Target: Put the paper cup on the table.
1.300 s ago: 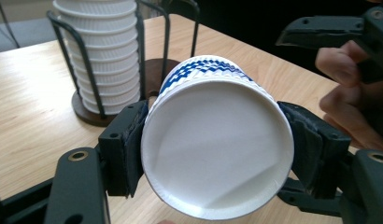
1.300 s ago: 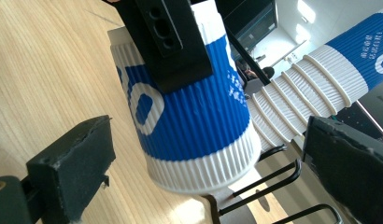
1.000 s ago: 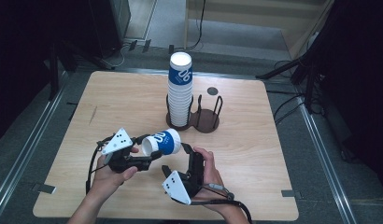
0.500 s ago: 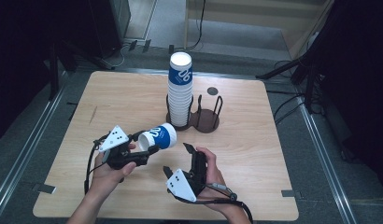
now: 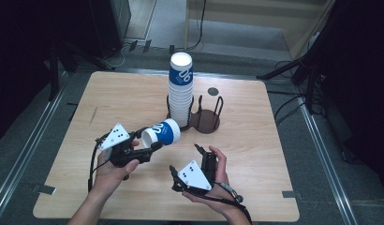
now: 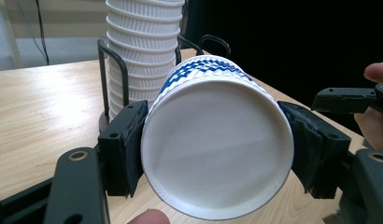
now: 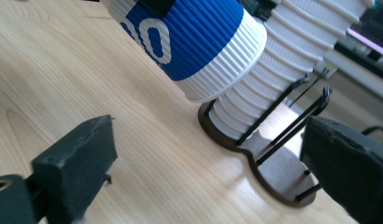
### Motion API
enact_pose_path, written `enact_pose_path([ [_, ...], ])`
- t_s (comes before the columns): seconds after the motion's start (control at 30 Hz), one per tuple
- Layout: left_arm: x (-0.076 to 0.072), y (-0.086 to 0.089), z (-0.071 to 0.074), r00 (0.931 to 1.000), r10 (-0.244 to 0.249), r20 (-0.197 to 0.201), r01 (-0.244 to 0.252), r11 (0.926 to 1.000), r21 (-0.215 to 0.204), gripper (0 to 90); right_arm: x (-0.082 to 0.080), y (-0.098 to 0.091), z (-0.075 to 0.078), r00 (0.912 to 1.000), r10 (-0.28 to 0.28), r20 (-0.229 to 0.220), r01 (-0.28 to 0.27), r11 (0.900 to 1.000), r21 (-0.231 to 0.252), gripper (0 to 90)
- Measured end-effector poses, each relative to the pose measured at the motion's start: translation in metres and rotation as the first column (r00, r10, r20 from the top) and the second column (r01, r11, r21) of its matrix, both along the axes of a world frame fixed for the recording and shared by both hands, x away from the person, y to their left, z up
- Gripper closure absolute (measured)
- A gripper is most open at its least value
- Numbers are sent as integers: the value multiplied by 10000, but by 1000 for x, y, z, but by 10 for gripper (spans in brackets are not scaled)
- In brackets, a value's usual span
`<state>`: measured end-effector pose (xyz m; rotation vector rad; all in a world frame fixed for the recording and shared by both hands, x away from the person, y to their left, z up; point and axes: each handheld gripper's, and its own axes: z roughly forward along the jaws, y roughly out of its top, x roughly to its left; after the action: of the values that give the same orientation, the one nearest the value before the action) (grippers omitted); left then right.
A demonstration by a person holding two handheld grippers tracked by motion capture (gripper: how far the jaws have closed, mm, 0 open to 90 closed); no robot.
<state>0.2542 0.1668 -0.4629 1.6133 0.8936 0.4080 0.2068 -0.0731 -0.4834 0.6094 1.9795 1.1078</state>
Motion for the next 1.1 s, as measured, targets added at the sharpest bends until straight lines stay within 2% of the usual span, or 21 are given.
enact_pose_path([
  [0.1, 1, -3, -1, 10000, -20, 52, 21, 10000, -45, 293, 0, -4, 3, 9991, -292, -318, 306, 9986, 437, 28],
  [0.17, 2, -5, -2, 9998, 112, 150, -111, 9999, -121, 292, 0, -7, 5, 9974, -429, -587, 481, 9948, 901, 29],
  [0.27, 1, -7, -2, 9995, 81, 295, -76, 9998, -166, 292, 3, -12, 8, 9917, -814, -997, 971, 9817, 1641, 35],
  [0.4, 0, -9, -2, 9992, 77, 388, -61, 9992, -393, 292, 6, -19, 13, 9771, -1279, -1702, 1710, 9477, 2695, 40],
  [0.53, 0, -12, -3, 9988, 43, 481, -16, 9984, -564, 293, 6, -20, 17, 9594, -1511, -2380, 2309, 9057, 3556, 41],
  [0.63, 0, -15, -4, 9989, -72, 464, 107, 9972, -742, 293, 3, -16, 16, 9457, -1969, -2588, 2852, 8845, 3692, 41],
  [0.73, 0, -17, -4, 9983, -61, 588, 108, 9967, -804, 293, -1, -11, 16, 9356, -2231, -2736, 3174, 8710, 3749, 41],
  [0.87, -2, -19, -4, 9976, -93, 693, 160, 9951, -973, 293, -1, -12, 15, 9203, -2275, -3184, 3506, 8405, 4130, 41],
  [0.97, -3, -21, -5, 9971, -120, 750, 194, 9949, -988, 293, 2, -15, 16, 9038, -2192, -3674, 3794, 8076, 4515, 41],
  [1.03, -4, -22, -6, 9968, -126, 788, 204, 9948, -993, 293, 3, -17, 19, 8904, -2050, -4063, 4001, 7780, 4843, 41],
  [1.1, -5, -23, -6, 9965, -96, 834, 180, 9948, -1004, 293, 5, -17, 21, 8839, -1972, -4242, 4115, 7590, 5046, 41],
])
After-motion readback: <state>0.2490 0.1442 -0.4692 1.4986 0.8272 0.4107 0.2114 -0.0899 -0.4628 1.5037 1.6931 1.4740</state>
